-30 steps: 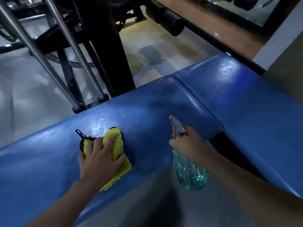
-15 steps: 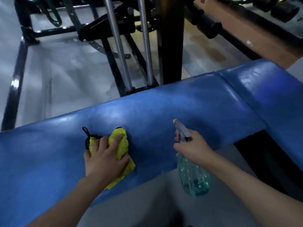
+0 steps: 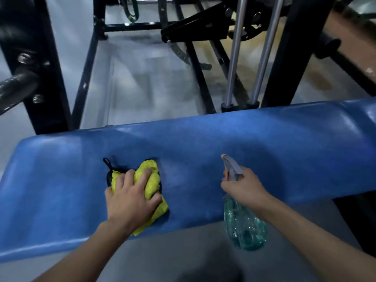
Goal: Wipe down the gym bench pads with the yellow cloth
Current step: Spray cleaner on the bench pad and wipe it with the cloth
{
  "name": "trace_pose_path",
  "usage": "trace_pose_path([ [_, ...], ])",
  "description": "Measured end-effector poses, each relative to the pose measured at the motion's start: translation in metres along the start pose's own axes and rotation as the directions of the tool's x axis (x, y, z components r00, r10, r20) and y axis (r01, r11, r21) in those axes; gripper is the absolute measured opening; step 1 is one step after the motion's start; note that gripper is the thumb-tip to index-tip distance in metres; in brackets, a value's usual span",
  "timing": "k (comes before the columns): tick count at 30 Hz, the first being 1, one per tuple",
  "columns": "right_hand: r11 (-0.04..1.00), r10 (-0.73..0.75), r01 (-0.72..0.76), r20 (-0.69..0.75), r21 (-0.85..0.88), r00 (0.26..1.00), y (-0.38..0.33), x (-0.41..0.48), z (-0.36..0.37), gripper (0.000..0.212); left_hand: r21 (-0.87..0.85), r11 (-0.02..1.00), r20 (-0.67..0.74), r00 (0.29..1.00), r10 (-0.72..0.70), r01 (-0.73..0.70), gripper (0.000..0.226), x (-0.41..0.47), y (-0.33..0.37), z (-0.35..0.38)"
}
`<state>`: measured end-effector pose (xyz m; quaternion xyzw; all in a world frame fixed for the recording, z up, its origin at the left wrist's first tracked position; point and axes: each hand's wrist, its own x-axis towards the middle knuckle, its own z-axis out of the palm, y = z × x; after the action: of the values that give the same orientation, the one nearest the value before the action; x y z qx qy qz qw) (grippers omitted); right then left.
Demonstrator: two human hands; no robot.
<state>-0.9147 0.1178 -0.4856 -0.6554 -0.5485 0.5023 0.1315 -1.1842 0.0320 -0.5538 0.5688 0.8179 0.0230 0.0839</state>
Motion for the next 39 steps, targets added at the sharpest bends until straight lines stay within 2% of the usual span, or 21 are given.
trace_pose_path([
  [7,0.99,-0.131,0.14,0.207,-0.03,0.97,-0.051,-0.008,0.09,0.012,-0.023,0.992,-0.024,0.991,-0.128,0.127,0.076,-0.019,-0.087,-0.01],
  [9,0.985,-0.147,0.167,0.269,-0.052,0.952,-0.068,-0.012,0.119,0.018,-0.031,0.985,-0.027,0.985,-0.168,0.167,0.074,-0.026,-0.115,-0.013],
  [11,0.982,-0.138,0.167,0.272,-0.086,0.952,-0.08,-0.014,0.147,0.016,-0.023,0.979,-0.037,0.979,-0.202,0.201,0.073,-0.035,-0.141,-0.016],
  [16,0.978,-0.04,0.072,0.164,-0.194,0.986,-0.101,-0.019,0.187,0.03,-0.043,0.948,-0.016,0.949,-0.316,0.315,0.071,-0.051,-0.196,-0.023],
  [18,0.978,-0.028,0.059,0.155,-0.2,0.988,-0.105,-0.024,0.193,0.026,-0.035,0.936,-0.029,0.936,-0.352,0.351,0.072,-0.055,-0.21,-0.026],
  [22,0.98,-0.101,0.136,0.225,-0.146,0.969,-0.114,-0.035,0.212,0.013,-0.08,0.91,-0.02,0.912,-0.41,0.407,0.066,-0.06,-0.234,-0.027],
  [25,0.984,-0.139,0.168,0.359,-0.053,0.923,-0.127,-0.045,0.236,0.025,-0.135,0.885,-0.02,0.892,-0.452,0.446,0.062,-0.068,-0.25,-0.03],
  [27,0.978,-0.161,0.202,0.415,-0.057,0.896,-0.135,-0.051,0.259,0.029,-0.152,0.867,0.005,0.878,-0.479,0.474,0.062,-0.071,-0.261,-0.031],
  [28,0.97,-0.172,0.229,0.425,-0.086,0.889,-0.138,-0.054,0.271,0.026,-0.155,0.859,0.017,0.87,-0.492,0.488,0.062,-0.072,-0.267,-0.032],
  [32,0.933,-0.236,0.326,0.425,-0.153,0.874,-0.148,-0.059,0.316,0.038,-0.168,0.837,0.058,0.853,-0.519,0.52,0.066,-0.076,-0.291,-0.034],
  [35,0.933,-0.208,0.307,0.41,-0.191,0.888,-0.15,-0.06,0.338,0.027,-0.229,0.818,0.072,0.847,-0.526,0.527,0.066,-0.078,-0.305,-0.036],
  [39,0.922,-0.163,0.287,0.413,-0.26,0.896,-0.151,-0.062,0.352,0.023,-0.386,0.748,0.077,0.826,-0.558,0.541,0.063,-0.086,-0.316,-0.041],
])
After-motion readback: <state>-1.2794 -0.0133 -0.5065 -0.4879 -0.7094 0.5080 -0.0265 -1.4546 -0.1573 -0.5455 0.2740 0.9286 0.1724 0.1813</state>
